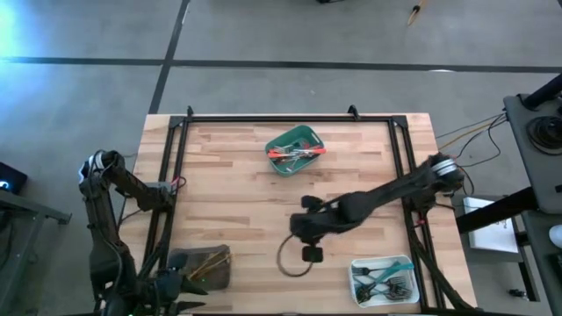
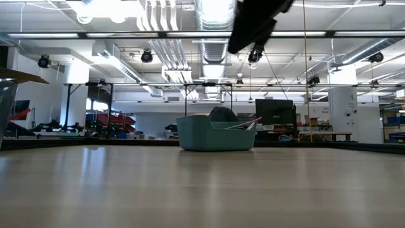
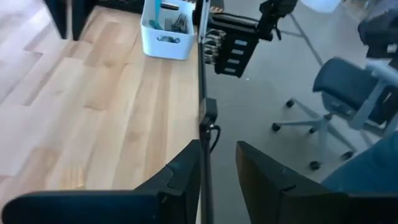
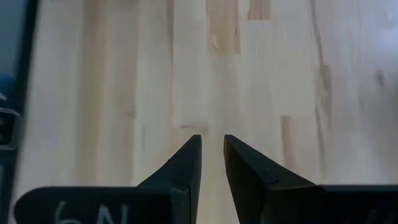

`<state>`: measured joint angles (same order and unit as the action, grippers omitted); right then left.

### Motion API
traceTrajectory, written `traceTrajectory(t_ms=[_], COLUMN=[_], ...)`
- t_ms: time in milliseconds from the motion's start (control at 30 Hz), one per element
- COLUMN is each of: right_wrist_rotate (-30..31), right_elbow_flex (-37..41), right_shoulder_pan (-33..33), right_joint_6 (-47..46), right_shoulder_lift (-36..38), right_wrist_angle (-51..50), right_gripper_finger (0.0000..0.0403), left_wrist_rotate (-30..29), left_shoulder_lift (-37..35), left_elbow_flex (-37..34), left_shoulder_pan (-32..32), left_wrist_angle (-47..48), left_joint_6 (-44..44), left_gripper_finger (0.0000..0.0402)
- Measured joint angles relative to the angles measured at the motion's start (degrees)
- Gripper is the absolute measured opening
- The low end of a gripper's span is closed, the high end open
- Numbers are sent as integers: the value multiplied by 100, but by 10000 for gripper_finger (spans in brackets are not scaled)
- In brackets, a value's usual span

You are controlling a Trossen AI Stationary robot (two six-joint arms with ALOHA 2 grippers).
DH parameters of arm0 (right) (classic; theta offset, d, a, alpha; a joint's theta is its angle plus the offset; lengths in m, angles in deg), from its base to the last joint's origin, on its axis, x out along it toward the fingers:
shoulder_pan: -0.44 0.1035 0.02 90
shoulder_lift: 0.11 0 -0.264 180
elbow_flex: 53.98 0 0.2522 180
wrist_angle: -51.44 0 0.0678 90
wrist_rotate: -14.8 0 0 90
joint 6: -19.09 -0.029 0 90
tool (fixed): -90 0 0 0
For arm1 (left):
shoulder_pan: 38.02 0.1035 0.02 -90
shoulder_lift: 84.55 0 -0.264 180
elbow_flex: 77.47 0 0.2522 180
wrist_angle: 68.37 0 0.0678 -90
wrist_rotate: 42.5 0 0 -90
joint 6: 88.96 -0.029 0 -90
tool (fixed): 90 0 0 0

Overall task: Sort silverware by color (type)
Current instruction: Return to Home Position

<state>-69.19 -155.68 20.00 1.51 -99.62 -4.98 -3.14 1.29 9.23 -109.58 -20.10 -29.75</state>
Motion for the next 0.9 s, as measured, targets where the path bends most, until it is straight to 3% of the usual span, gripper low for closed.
traceTrajectory(t_ms=[267,500,700,900], right_wrist_rotate=[172,800,1176,1788], right_elbow_flex=[2510,4547,5712,6219], right_shoulder_pan=[65,47,56,53], right_joint_6=[-809,-1363,-1536,-1966], right_shoulder_lift=[1720,2921,3261,3230], right_wrist_angle=[2476,5391,7284,7699], right_gripper_finger=[61,61,61,61], left_wrist_rotate=[-132,-604,-985,-1103], left_shoulder_lift=[-3,-52,-59,-61], left_elbow_flex=[204,107,85,79], left_shoulder_pan=[-193,-493,-728,-769], left_wrist_angle=[966,2410,2802,3644], left_joint_6=[102,1674,1825,2287], left_gripper_finger=[85,85,85,85])
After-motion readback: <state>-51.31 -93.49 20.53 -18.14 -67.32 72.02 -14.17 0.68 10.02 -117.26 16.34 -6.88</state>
